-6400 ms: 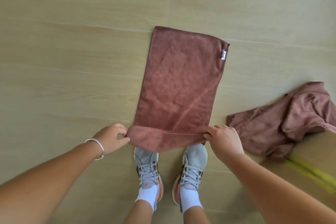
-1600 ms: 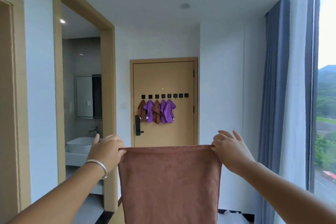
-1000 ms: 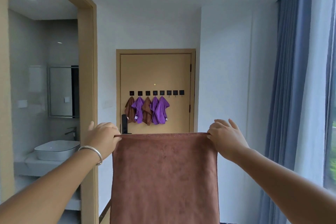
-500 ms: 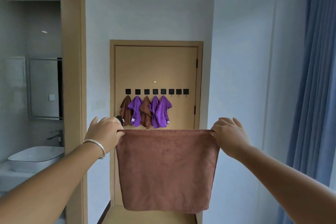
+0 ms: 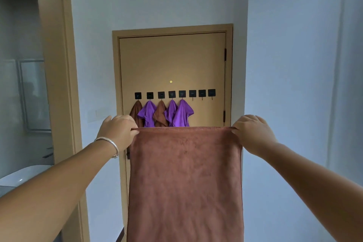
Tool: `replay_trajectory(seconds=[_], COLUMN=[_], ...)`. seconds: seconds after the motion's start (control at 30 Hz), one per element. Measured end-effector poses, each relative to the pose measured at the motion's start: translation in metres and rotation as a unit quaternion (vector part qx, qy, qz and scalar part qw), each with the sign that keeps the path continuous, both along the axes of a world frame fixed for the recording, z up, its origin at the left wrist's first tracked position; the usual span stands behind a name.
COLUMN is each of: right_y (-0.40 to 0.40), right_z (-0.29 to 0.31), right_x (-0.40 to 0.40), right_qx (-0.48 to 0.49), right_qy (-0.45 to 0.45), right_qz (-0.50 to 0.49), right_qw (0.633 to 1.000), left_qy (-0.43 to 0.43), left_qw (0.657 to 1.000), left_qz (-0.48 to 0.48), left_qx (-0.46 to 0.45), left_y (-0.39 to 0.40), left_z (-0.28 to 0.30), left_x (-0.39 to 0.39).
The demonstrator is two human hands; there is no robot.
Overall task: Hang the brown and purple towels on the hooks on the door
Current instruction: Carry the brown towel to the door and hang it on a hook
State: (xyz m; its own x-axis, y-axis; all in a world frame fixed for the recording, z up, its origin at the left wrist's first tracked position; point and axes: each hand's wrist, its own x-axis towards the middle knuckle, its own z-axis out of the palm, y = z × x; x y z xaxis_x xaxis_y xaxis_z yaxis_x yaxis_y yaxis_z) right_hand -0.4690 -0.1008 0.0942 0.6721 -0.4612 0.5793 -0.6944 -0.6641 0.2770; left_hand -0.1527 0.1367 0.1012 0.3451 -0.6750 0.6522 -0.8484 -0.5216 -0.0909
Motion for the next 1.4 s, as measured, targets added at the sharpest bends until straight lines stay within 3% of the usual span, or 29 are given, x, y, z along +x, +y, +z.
replay_trajectory(seconds=[0.4,0.77,1.0,1.23,1.4], right_y=[-0.159,-0.296,-0.371,-0.444,-0.499], right_z=[-0.001,0.010,0.021,0.004,-0.001], right_x=[0.094,0.198,0.268,0.323,0.365], right_qx=[0.010,0.017,0.070,0.156,0.145], right_qy=[-0.035,-0.047,-0.120,-0.212,-0.258], right_qz=[0.018,-0.030,-0.052,0.002,0.065], right_qw=[0.999,0.998,0.989,0.965,0.953], left_qy=[-0.024,0.012,0.048,0.073,0.073], left_qw=[1.000,0.997,0.989,0.978,0.968], left_qz=[0.000,-0.069,-0.125,-0.172,-0.206], left_qx=[-0.003,-0.035,-0.069,-0.092,-0.122], left_y=[-0.158,-0.325,-0.421,-0.492,-0.542], left_z=[-0.004,0.005,0.012,-0.002,-0.001], left_x=[0.089,0.211,0.288,0.342,0.377])
